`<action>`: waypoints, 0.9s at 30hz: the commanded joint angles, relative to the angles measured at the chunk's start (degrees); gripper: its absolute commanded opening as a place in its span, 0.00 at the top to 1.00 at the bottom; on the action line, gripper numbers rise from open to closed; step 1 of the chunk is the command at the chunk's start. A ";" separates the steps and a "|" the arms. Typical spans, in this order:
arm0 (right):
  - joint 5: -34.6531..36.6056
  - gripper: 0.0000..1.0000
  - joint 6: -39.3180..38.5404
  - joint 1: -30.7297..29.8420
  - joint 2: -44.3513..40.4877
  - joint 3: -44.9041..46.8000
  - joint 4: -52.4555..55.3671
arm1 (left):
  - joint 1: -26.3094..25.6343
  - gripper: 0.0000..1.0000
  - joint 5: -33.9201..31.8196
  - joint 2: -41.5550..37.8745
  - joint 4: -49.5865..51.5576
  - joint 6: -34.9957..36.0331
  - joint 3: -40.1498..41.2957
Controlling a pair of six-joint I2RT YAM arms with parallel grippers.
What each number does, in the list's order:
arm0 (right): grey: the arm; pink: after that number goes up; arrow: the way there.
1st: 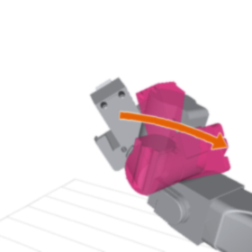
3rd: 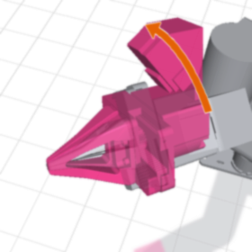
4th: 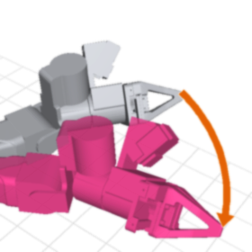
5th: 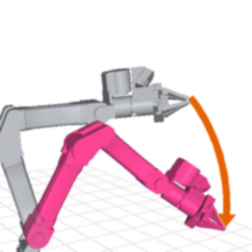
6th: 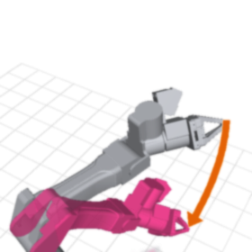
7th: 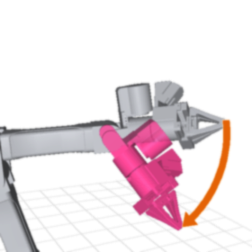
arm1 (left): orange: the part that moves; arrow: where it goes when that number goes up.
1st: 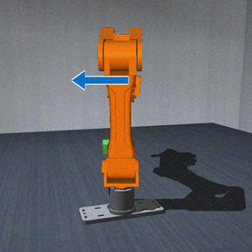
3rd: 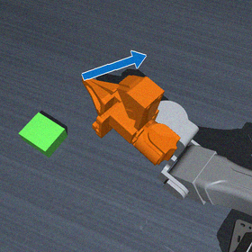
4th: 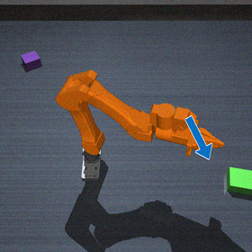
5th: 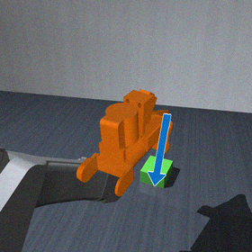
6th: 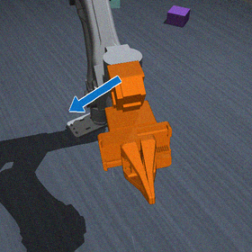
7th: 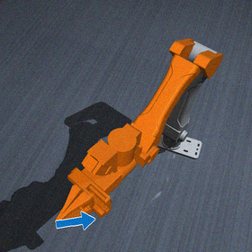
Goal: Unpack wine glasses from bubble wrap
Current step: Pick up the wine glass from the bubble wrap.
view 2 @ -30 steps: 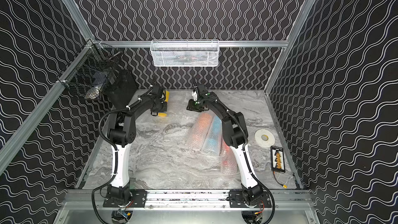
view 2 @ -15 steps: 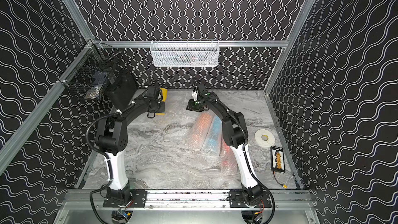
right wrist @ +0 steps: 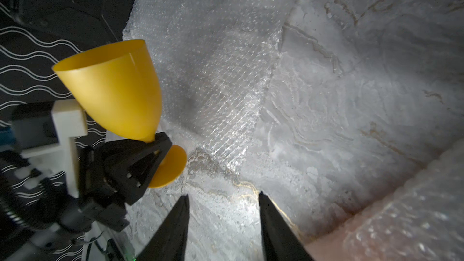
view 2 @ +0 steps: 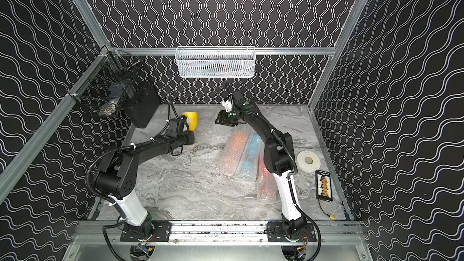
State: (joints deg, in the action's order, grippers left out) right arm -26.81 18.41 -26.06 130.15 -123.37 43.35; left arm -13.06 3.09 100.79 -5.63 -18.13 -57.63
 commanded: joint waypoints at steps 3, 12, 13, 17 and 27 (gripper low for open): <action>-4.05 0.53 -0.58 1.54 -3.07 -0.56 6.20 | -2.48 1.00 2.40 -2.97 -17.90 0.91 5.77; -9.90 0.53 0.37 1.89 -7.79 -1.05 9.13 | -8.60 1.00 3.79 -8.16 -37.34 5.85 18.34; -10.60 0.53 0.48 1.91 -8.43 -0.71 9.25 | -9.29 1.00 3.16 -8.61 -38.75 6.69 19.43; -11.59 0.53 0.49 1.94 -10.47 -0.12 10.14 | -11.10 1.00 2.60 -9.45 -43.13 8.87 22.15; -12.22 0.56 -1.59 1.89 -10.66 -2.48 15.97 | -15.84 1.00 -1.34 -9.91 -41.22 17.01 21.57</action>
State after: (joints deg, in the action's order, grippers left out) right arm -38.41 18.35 -24.16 119.68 -125.27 56.03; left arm -28.14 4.08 91.57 -44.75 -5.43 -35.35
